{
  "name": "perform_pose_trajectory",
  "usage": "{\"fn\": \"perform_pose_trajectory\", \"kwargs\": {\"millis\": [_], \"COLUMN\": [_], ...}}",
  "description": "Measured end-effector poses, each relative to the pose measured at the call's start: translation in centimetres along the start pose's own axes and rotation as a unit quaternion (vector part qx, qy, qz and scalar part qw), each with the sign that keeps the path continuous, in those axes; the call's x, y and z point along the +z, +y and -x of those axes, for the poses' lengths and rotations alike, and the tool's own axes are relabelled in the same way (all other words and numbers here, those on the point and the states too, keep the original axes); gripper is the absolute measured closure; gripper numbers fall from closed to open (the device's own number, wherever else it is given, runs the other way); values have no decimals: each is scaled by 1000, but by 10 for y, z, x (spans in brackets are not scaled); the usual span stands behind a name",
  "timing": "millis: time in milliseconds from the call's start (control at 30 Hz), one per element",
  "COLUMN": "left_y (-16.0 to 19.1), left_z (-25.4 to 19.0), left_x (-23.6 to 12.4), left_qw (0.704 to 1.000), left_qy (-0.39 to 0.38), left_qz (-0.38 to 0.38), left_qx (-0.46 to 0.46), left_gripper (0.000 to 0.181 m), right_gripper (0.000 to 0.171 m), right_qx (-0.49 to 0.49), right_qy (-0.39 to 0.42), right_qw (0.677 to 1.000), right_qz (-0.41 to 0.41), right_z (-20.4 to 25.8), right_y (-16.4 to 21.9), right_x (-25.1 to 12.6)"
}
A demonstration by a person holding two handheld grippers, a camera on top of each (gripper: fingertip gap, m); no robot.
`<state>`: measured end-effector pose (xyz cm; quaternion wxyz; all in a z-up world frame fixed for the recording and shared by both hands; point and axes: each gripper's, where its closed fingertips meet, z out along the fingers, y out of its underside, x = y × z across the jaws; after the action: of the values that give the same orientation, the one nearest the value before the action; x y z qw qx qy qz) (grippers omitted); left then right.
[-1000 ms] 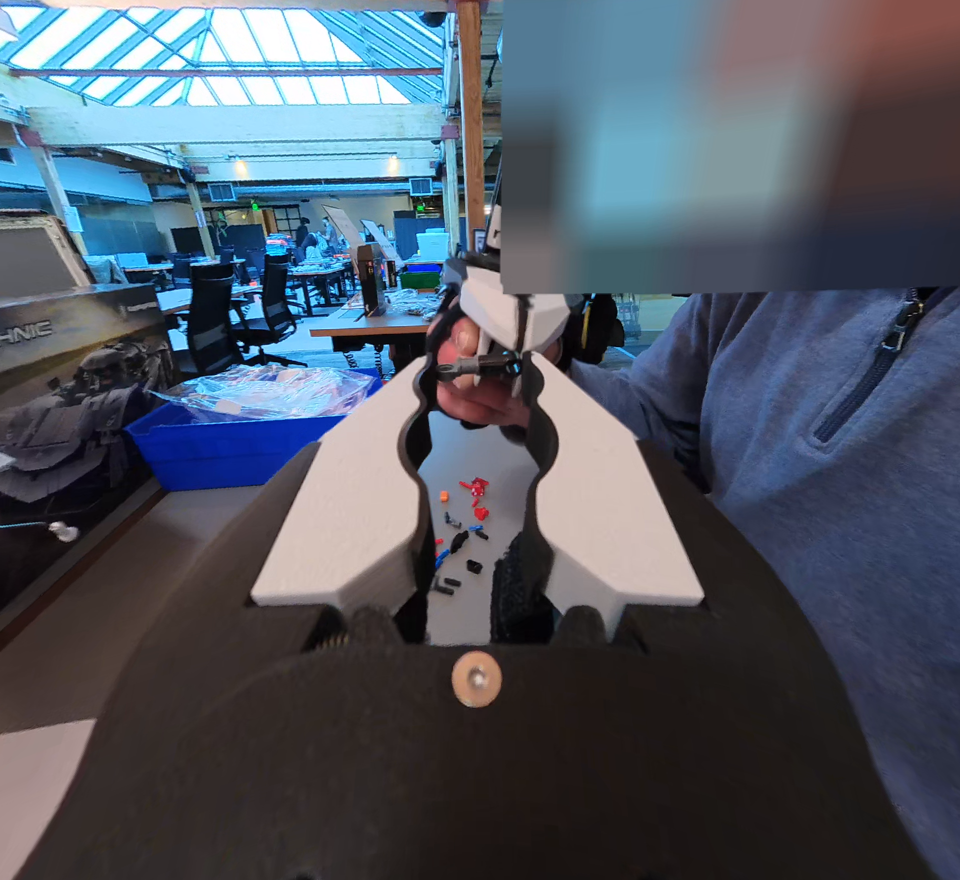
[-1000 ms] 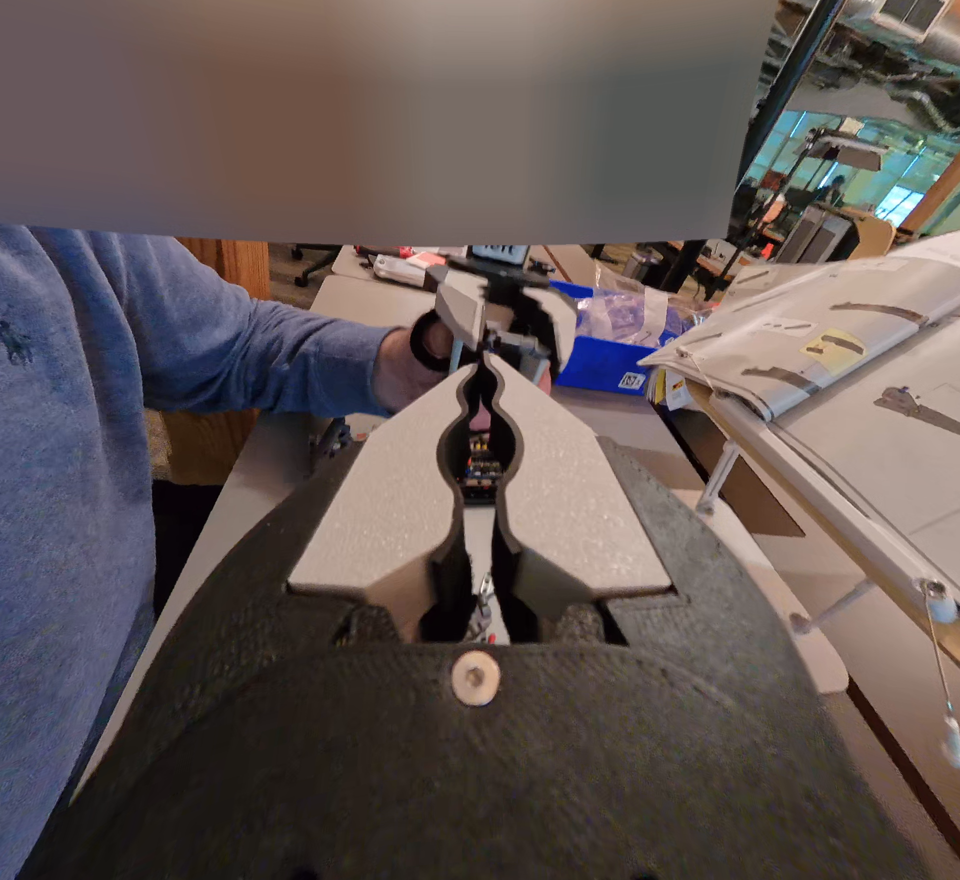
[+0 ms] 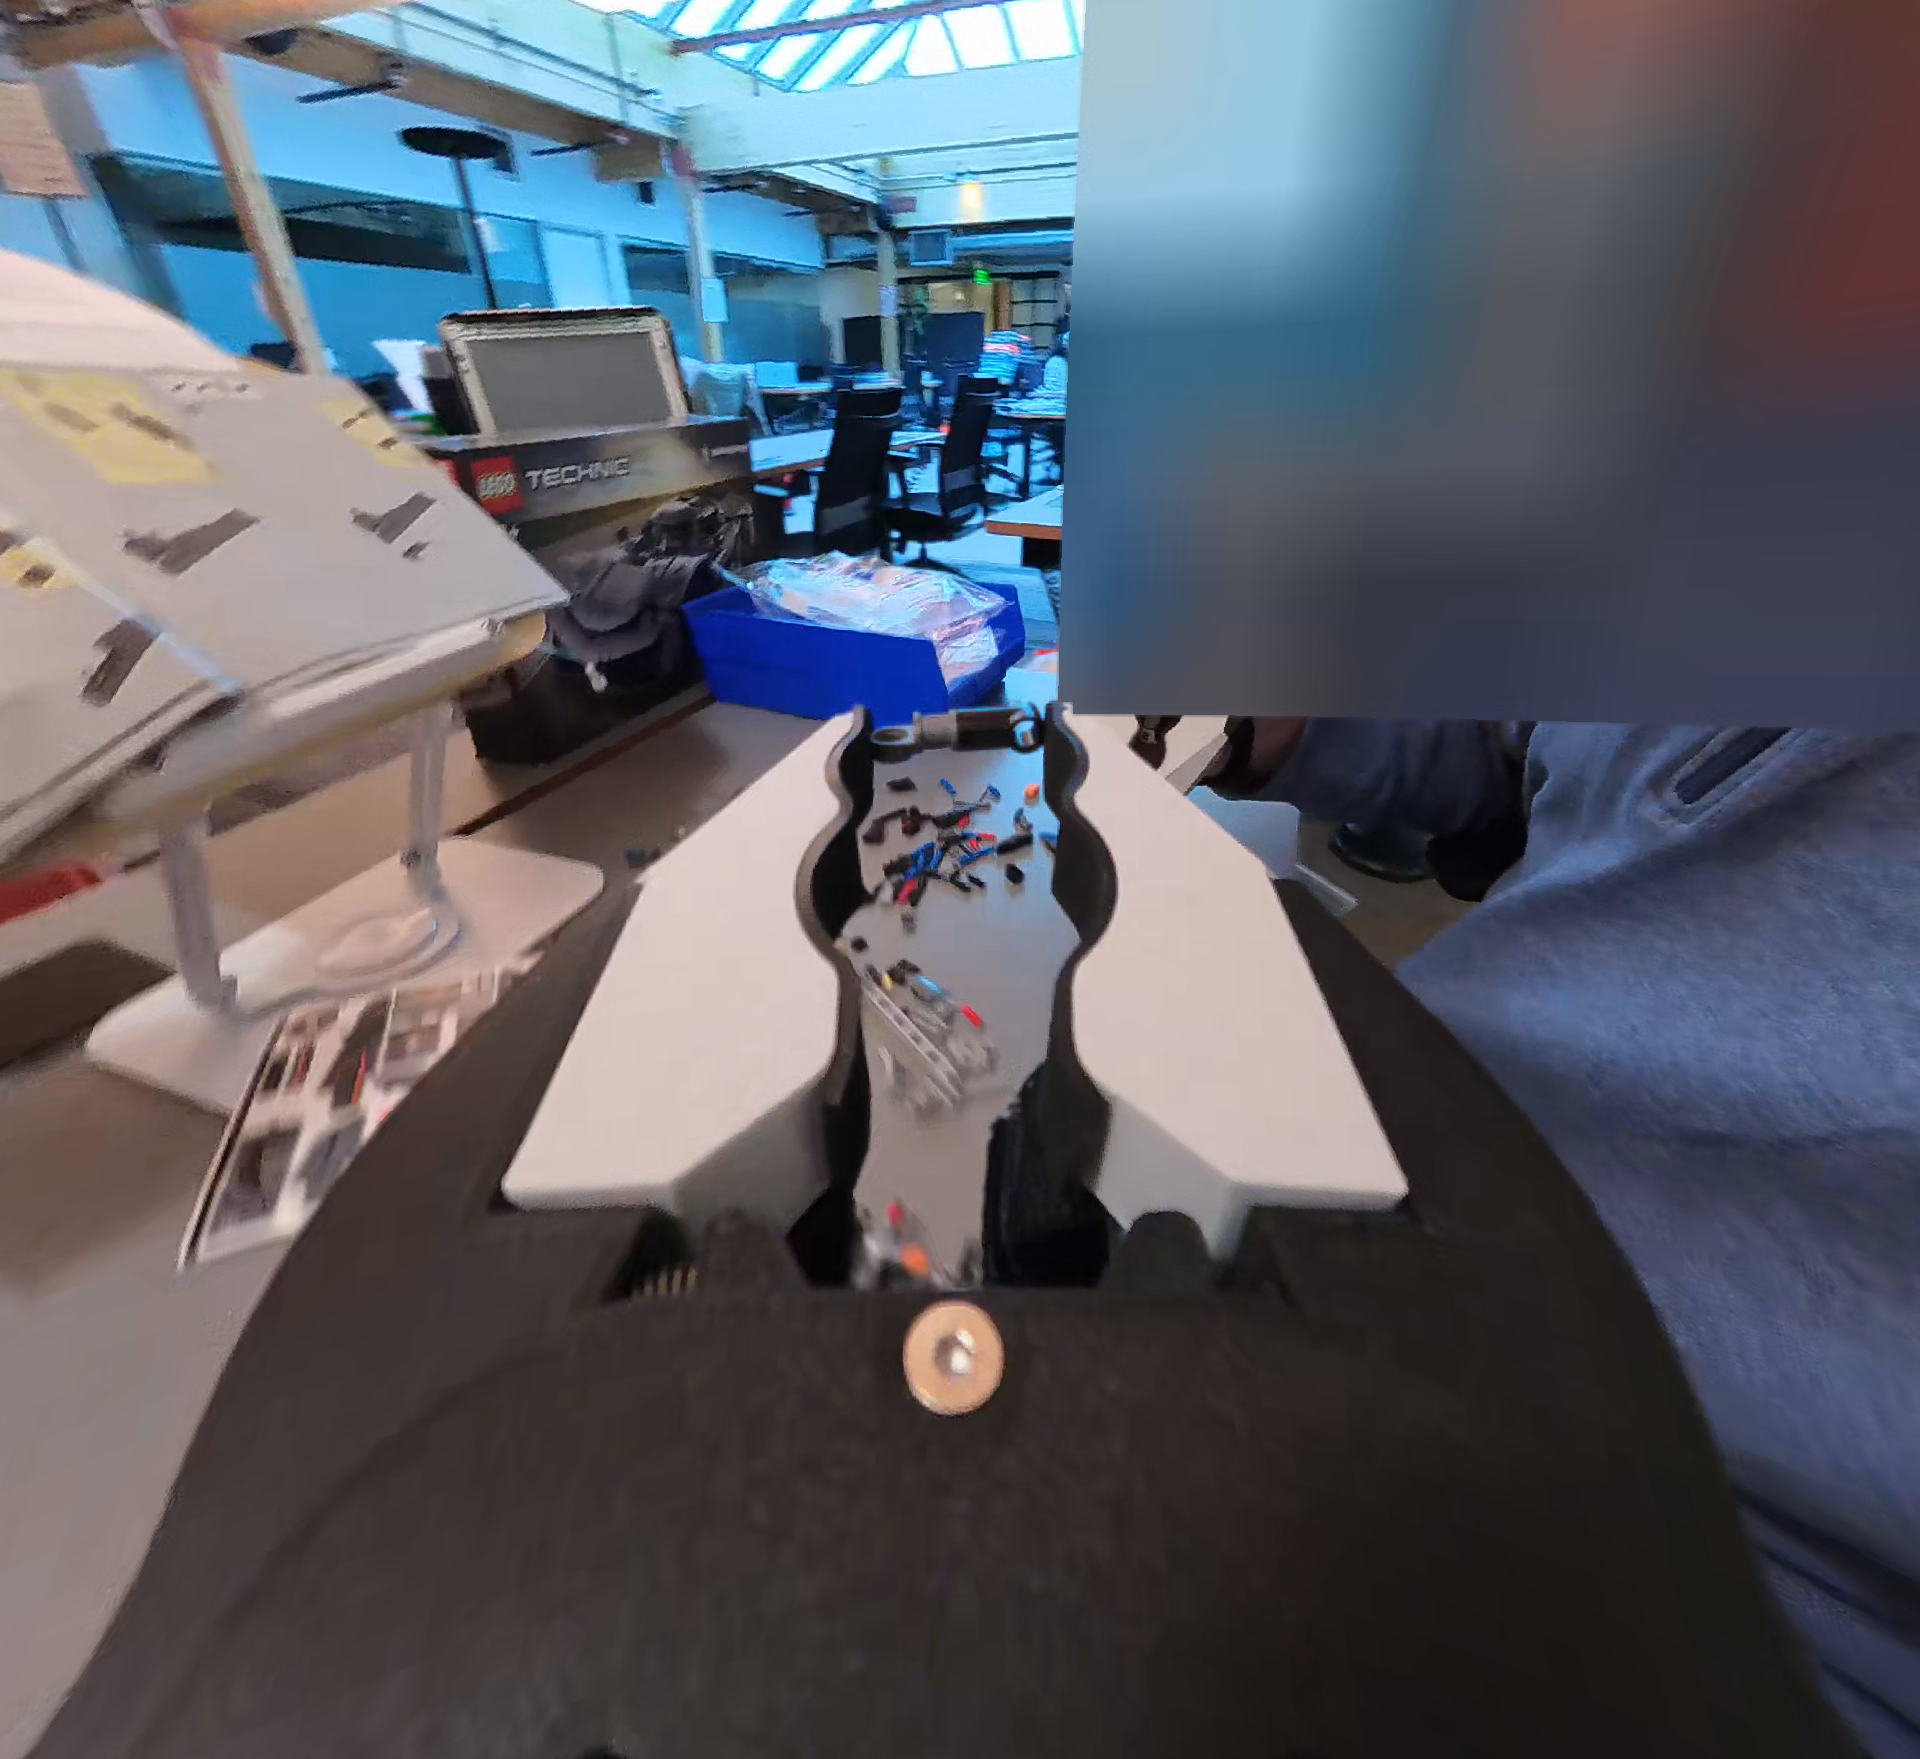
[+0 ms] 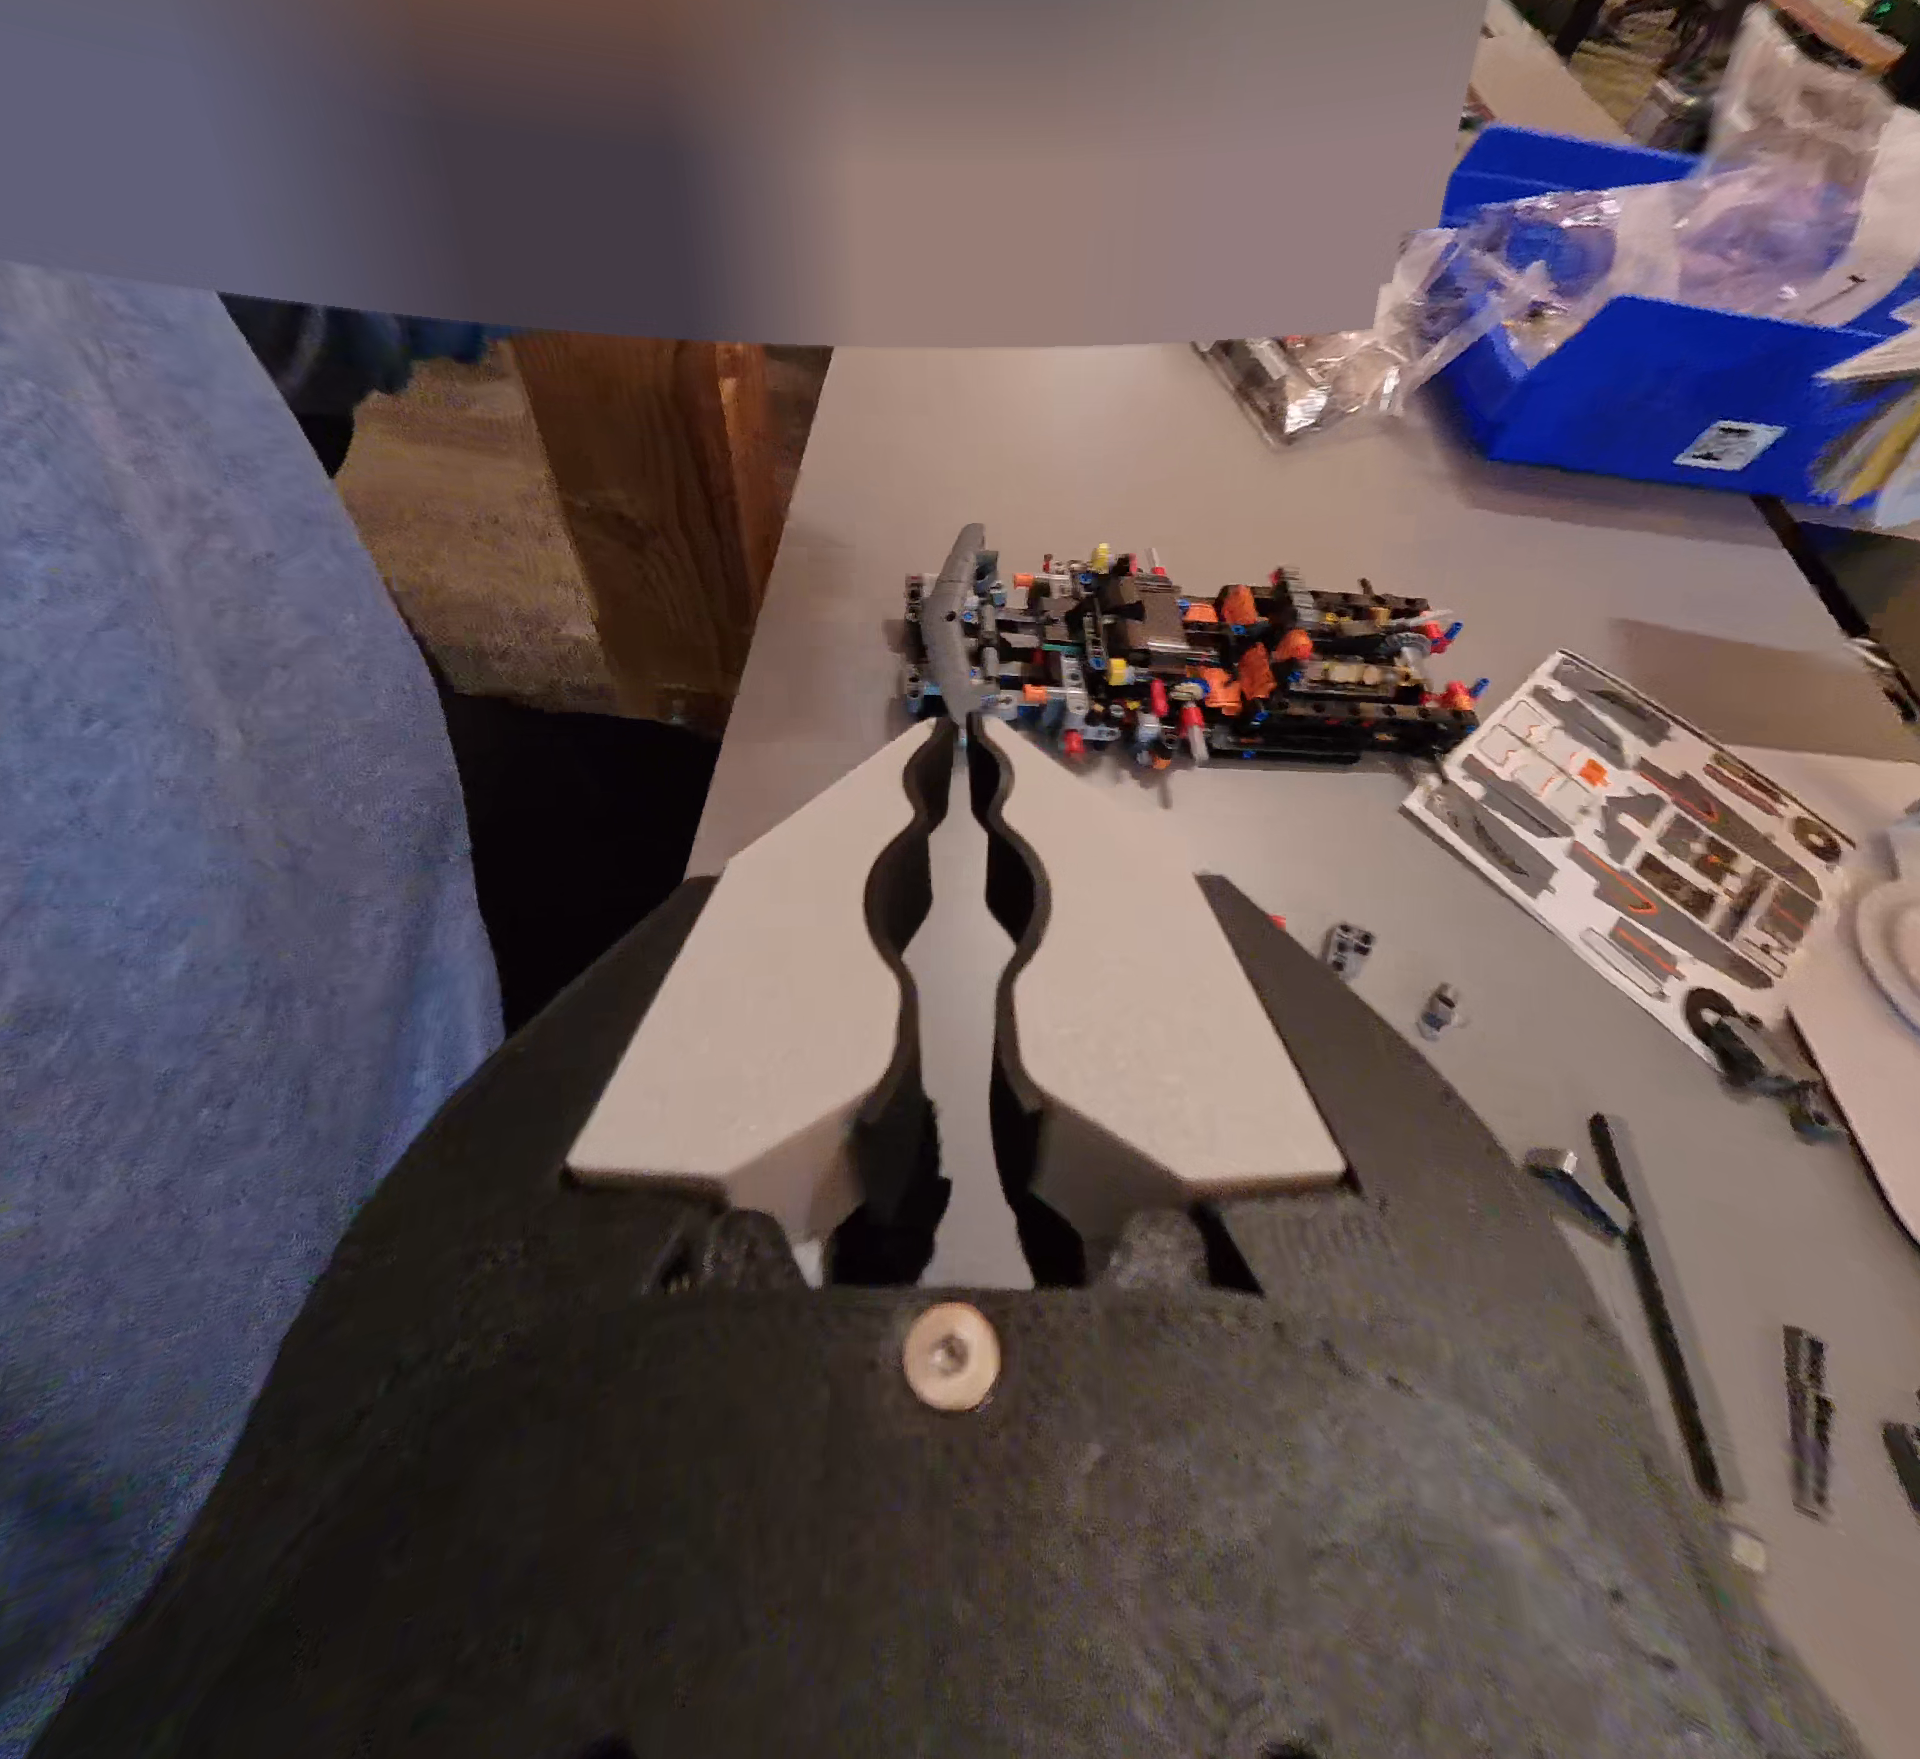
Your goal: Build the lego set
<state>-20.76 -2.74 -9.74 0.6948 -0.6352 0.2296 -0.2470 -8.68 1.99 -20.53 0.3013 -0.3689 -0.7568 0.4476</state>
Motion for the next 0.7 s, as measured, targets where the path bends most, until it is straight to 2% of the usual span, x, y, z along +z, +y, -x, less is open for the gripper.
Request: {"fn": "perform_pose_trajectory", "kwargs": {"millis": [233, 333, 500, 700], "left_y": [20, 30, 45, 62], "left_z": [-43, -61, -84, -104], "left_x": [-77, -110, -167, -208], "left_qw": [997, 994, 987, 980], "left_qy": [-75, -107, -158, -195], "left_qz": [-4, -10, -12, -15], "left_qx": [-5, -13, -14, -23], "left_gripper": [151, 151, 151, 151], "right_gripper": [171, 164, 164, 162], "right_qx": [-22, -18, -17, -8], "right_qy": [-28, -36, -33, -36], "right_qw": [999, 999, 998, 997], "right_qz": [18, 34, 57, 62], "right_z": [35, 49, 64, 71], "right_y": [-6, -4, 3, 2], "right_x": [36, 51, 69, 87]}}
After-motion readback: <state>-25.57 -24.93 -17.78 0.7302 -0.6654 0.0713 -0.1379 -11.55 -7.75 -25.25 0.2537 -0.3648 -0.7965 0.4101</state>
